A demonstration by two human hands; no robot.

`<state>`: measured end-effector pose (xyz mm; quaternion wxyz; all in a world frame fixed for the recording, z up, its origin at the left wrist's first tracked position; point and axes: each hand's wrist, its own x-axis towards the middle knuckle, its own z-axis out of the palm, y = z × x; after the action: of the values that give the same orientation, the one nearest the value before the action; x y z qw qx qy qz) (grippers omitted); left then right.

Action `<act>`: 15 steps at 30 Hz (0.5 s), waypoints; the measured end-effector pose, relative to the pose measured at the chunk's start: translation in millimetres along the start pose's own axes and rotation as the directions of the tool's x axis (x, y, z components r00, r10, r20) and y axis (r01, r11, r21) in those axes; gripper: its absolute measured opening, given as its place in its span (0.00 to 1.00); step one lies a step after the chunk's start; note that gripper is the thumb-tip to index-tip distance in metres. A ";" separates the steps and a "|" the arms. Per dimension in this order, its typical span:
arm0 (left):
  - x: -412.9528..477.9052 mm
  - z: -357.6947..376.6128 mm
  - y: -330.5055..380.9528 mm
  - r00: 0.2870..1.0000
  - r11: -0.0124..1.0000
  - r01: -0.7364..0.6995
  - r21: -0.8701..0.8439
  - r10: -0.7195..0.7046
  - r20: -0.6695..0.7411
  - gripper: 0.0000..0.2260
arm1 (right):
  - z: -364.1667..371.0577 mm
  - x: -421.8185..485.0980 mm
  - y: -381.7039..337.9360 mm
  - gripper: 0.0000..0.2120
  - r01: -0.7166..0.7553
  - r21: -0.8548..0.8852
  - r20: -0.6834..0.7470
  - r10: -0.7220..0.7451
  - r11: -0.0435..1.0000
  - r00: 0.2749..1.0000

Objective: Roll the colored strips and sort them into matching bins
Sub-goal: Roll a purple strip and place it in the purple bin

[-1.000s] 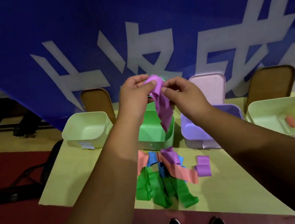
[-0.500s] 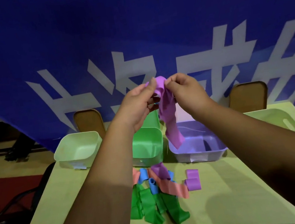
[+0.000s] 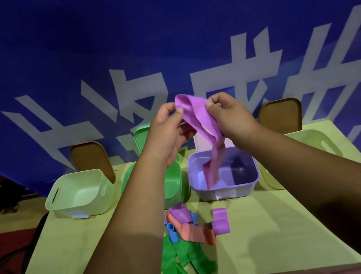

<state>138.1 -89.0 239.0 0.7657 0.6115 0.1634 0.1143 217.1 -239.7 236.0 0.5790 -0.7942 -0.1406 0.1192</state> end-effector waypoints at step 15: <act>12.6 -16.9 -15.5 0.989 0.595 -0.134 0.792 0.026 0.148 0.28 | -60.1 23.6 31.3 0.07 -0.089 -0.027 0.253 0.093 0.996 0.963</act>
<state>142.7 -72.6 219.2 0.4134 0.9018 0.1230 0.0262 262.8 -293.5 223.6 0.5440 -0.7826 -0.1779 0.2450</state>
